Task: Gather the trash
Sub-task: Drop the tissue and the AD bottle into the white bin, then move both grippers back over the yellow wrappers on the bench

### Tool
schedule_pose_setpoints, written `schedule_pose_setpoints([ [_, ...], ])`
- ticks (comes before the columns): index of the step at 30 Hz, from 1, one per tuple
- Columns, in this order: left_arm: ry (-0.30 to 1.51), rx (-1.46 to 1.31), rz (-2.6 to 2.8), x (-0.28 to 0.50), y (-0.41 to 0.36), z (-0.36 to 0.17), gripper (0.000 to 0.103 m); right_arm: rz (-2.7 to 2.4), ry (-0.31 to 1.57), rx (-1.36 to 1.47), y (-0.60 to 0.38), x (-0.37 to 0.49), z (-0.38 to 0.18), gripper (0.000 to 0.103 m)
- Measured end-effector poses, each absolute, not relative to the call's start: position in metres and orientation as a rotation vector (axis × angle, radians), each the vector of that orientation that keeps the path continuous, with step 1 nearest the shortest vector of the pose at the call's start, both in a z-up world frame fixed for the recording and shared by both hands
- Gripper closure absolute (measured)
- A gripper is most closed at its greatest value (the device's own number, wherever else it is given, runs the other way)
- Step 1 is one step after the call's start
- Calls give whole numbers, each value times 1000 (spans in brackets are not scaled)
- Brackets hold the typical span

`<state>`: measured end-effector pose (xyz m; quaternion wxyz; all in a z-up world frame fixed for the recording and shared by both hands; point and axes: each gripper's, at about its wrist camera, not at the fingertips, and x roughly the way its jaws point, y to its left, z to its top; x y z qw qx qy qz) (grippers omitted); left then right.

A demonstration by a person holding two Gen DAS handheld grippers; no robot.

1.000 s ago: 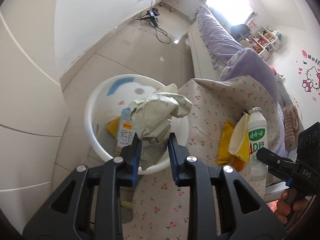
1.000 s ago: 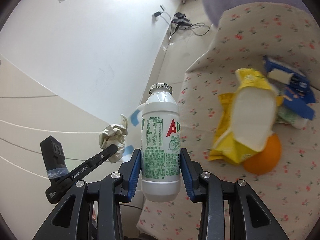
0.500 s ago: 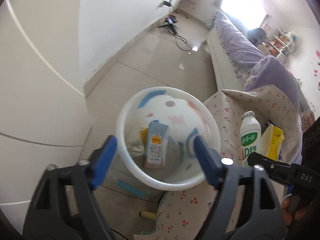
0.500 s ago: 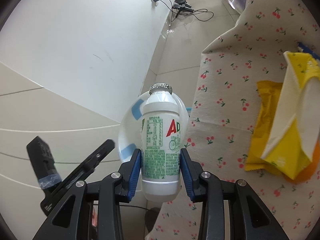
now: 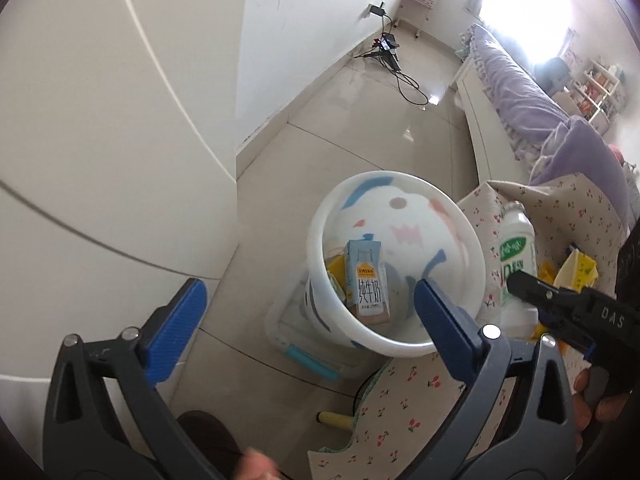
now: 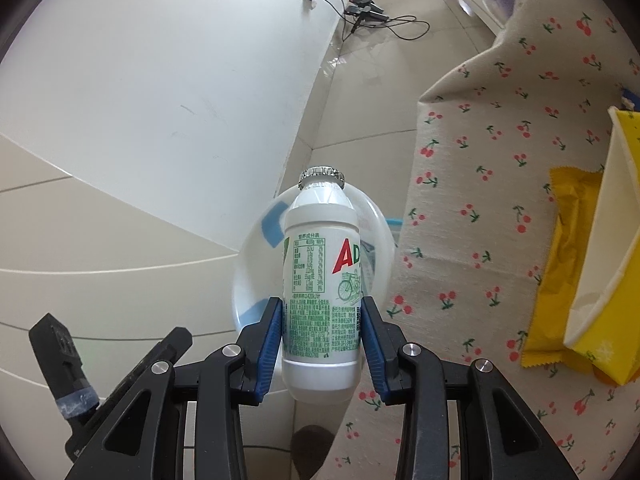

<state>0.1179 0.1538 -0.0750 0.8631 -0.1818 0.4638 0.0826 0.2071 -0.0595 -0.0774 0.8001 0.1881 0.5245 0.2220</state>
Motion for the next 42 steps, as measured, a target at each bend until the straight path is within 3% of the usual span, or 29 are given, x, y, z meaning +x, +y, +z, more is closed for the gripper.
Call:
schedule_pose_setpoints([
  [10,956,-293,141,113,135,-67,0,505,1078,397,-65,196,-71,62],
  [12,951,-301,137,112,136,-66,0,500,1058,399,-69,194,-67,45],
  [13,949,-304,136,111,136,-65,0,496,1041,403,-72,192,-63,31],
  [14,948,-305,136,110,136,-64,0,496,1022,407,-76,189,-60,29],
  [42,910,-314,-58,95,93,-31,0,377,909,197,-145,123,2,22],
])
